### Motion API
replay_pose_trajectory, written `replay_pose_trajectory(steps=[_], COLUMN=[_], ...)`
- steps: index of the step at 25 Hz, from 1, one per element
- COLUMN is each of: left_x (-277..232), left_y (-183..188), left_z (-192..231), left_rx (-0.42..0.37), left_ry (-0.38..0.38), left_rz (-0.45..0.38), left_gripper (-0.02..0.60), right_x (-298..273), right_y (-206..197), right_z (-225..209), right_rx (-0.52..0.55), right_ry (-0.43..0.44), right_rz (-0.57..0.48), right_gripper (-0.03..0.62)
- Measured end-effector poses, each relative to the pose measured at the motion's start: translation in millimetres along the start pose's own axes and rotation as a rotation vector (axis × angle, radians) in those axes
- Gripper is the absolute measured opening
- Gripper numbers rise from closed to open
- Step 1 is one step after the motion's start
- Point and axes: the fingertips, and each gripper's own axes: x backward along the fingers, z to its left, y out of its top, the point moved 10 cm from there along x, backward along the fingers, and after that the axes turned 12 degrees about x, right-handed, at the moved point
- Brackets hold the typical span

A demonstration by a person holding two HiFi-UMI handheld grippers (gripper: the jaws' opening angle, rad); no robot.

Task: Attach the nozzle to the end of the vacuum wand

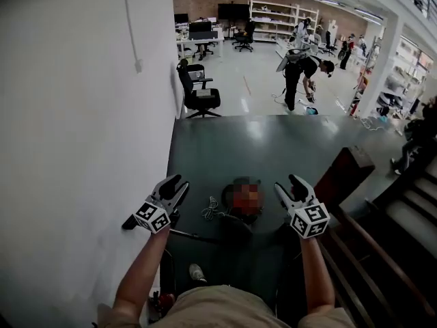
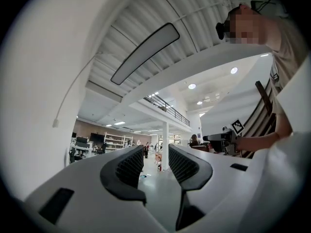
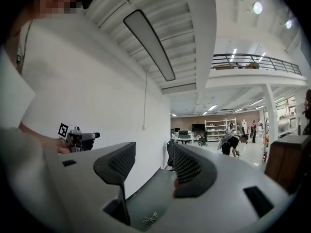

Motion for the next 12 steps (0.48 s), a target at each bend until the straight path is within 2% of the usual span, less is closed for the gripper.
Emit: replay_pose_trajectory(steps=[6, 12], left_x=[16.3, 41.3], left_y=[-34.1, -86.5], left_z=[-64.5, -94.9], left_rx=[-0.025, 0.011], left_ry=[0.008, 0.062], left_rz=[0.018, 0.102], left_gripper=[0.167, 0.167], right_x=[101.0, 162.5], right_y=[-30.0, -74.0], right_z=[-19.4, -23.6], right_rx=[0.064, 0.01], right_ry=[-0.085, -0.122], right_rz=[0.046, 0.102], right_gripper=[0.244, 0.244])
